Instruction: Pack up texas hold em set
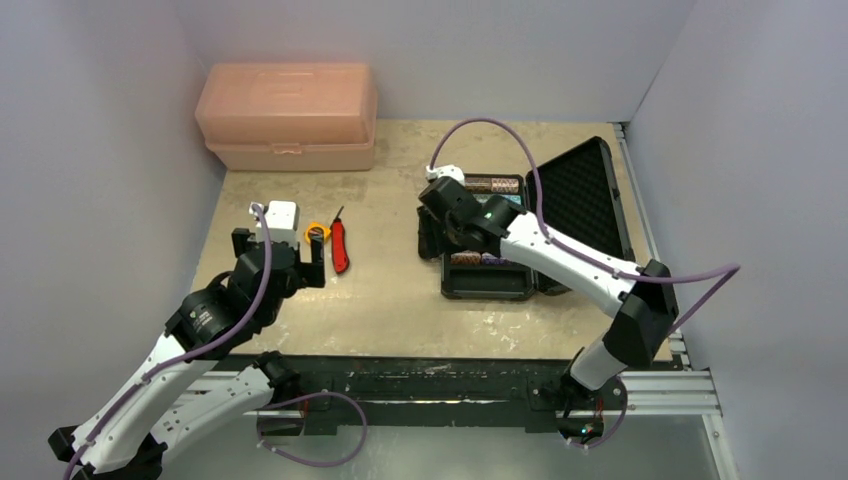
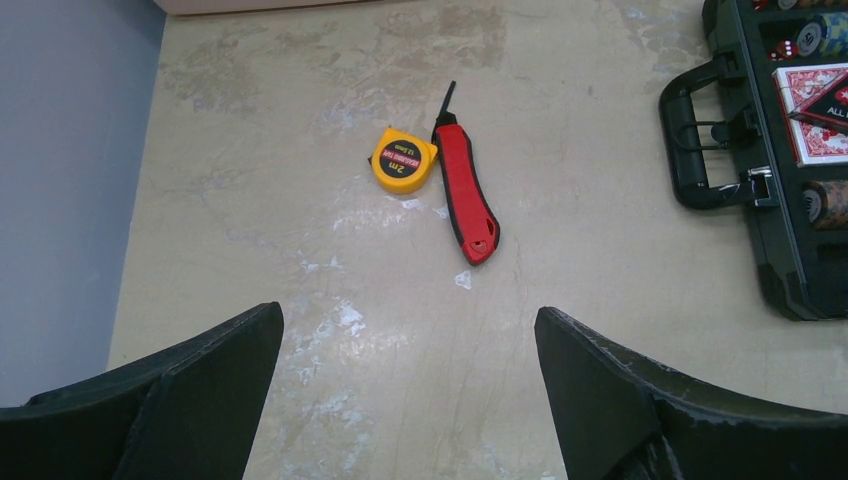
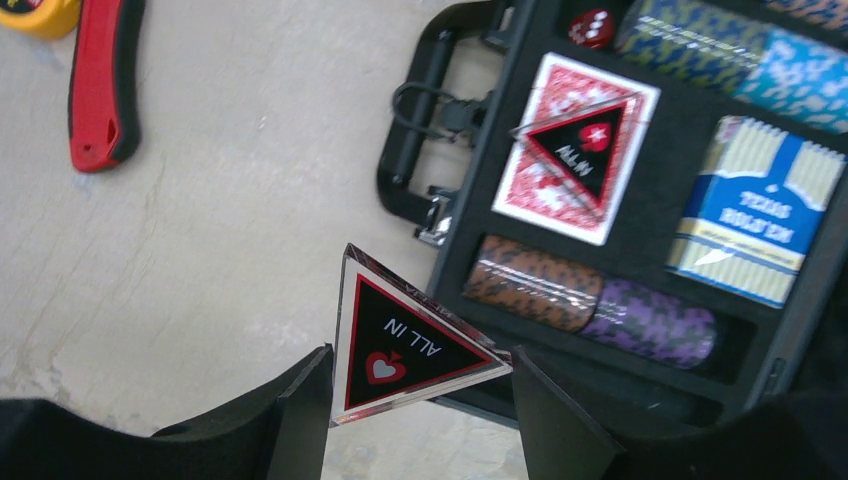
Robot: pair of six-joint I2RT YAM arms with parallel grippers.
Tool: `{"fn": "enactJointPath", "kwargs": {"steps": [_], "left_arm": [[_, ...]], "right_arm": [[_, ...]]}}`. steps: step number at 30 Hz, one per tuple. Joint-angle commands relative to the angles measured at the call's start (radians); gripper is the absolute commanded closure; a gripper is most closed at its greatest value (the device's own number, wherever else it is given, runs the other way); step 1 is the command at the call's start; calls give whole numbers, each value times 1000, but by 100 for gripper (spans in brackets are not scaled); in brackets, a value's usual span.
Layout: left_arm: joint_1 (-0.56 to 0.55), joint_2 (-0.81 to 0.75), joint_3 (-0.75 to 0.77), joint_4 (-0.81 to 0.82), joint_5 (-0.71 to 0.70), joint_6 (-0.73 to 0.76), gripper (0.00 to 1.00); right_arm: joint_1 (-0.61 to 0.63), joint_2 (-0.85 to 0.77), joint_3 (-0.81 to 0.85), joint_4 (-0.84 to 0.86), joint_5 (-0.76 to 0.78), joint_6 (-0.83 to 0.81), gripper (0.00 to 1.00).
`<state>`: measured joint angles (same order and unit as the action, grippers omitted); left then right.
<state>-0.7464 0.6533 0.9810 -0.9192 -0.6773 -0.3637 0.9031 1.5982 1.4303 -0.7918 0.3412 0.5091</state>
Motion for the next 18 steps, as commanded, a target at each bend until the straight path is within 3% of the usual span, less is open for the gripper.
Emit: {"fn": "enactJointPath", "kwargs": {"steps": [1, 18], "left_arm": [[5, 4, -13, 53, -16, 32, 3], [5, 50, -31, 104, -56, 59, 2]], "right_arm": [[-68, -73, -12, 37, 7, -106, 57], [-281, -117, -90, 130, -77, -258, 56]]}}
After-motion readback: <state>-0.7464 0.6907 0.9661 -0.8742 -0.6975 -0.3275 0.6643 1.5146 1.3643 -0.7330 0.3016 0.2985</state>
